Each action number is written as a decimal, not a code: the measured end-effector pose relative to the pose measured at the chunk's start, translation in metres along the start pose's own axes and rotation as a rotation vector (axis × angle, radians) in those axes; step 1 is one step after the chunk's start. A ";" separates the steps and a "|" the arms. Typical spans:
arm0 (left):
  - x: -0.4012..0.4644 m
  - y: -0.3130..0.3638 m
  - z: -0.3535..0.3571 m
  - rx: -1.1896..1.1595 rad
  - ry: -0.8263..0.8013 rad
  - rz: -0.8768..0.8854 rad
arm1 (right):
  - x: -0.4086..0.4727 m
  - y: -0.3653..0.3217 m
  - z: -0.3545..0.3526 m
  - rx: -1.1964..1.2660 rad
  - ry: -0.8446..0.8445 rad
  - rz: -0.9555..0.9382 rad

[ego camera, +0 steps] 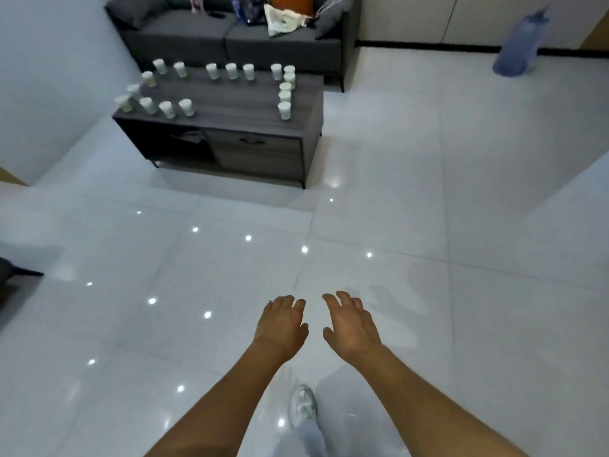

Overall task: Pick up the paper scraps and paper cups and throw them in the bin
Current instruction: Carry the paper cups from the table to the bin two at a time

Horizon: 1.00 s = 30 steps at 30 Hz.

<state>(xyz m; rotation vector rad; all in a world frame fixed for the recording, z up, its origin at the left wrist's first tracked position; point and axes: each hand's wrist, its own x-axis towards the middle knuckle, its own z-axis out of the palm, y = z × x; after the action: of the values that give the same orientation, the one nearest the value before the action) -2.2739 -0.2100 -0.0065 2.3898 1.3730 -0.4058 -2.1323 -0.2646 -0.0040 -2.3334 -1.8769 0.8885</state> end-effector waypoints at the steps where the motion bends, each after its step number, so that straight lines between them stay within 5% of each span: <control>1: 0.007 -0.020 -0.010 -0.012 0.008 -0.023 | 0.018 -0.018 -0.004 -0.001 0.002 -0.022; 30: 0.368 -0.343 -0.255 -0.348 0.149 -0.425 | 0.547 -0.246 -0.173 -0.214 -0.115 -0.344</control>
<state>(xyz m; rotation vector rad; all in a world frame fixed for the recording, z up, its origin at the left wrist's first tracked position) -2.3748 0.3445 0.0147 1.8755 1.8530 -0.0803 -2.2128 0.3541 0.0025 -1.9962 -2.4309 0.8331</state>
